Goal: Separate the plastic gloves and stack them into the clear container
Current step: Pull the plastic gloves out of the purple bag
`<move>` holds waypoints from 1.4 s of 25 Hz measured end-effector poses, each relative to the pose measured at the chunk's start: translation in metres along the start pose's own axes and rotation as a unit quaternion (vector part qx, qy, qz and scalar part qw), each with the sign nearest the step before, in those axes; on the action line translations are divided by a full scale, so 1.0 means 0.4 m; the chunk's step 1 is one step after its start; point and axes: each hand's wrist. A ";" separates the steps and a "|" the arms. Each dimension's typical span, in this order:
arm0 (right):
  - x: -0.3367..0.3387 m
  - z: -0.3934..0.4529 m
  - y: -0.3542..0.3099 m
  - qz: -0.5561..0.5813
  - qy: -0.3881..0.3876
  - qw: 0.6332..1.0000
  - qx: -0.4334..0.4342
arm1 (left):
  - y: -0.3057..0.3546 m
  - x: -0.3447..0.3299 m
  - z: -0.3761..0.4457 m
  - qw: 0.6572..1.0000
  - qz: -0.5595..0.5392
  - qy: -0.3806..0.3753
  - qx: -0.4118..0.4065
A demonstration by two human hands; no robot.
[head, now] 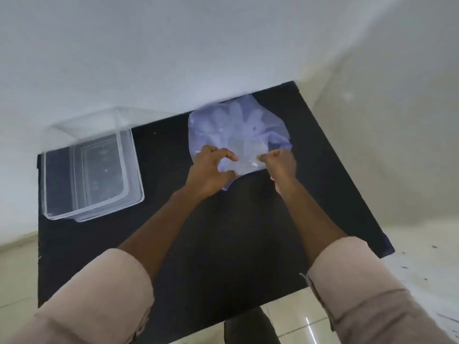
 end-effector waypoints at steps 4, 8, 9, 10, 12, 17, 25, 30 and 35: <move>-0.021 0.057 -0.029 -0.175 0.025 0.984 -0.015 | 0.018 -0.079 0.050 0.970 0.241 0.020 0.025; -0.055 0.105 -0.040 -0.096 -0.003 0.995 0.023 | -0.004 -0.081 0.144 0.969 0.233 0.038 0.076; -0.065 0.111 -0.043 -0.042 -0.001 0.999 0.029 | -0.008 -0.071 0.161 0.970 0.226 0.047 0.074; -0.072 0.108 -0.050 0.036 -0.003 0.999 0.016 | -0.011 -0.064 0.174 0.972 0.217 0.058 0.068; -0.096 0.089 -0.066 0.282 -0.031 0.952 -0.115 | -0.010 -0.053 0.188 0.976 0.206 0.062 0.047; -0.149 0.100 -0.064 0.359 -0.109 0.896 -0.236 | -0.022 -0.038 0.212 0.976 0.209 0.049 0.031; 0.021 -0.022 0.040 0.240 -0.161 0.942 -0.171 | -0.061 -0.028 0.195 0.977 0.209 0.037 0.012; 0.095 -0.189 0.188 0.212 -0.172 0.942 -0.194 | -0.099 -0.035 0.130 0.973 0.230 -0.010 0.009; 0.005 -0.383 0.326 0.170 -0.175 0.943 -0.227 | -0.195 -0.025 -0.144 0.987 0.118 0.081 -0.070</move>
Point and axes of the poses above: each hand's wrist, its own z-axis towards the middle knuckle, its own x-axis out of the back of the hand, y = z × x, and after that the axes turned 5 degrees about z, right-handed
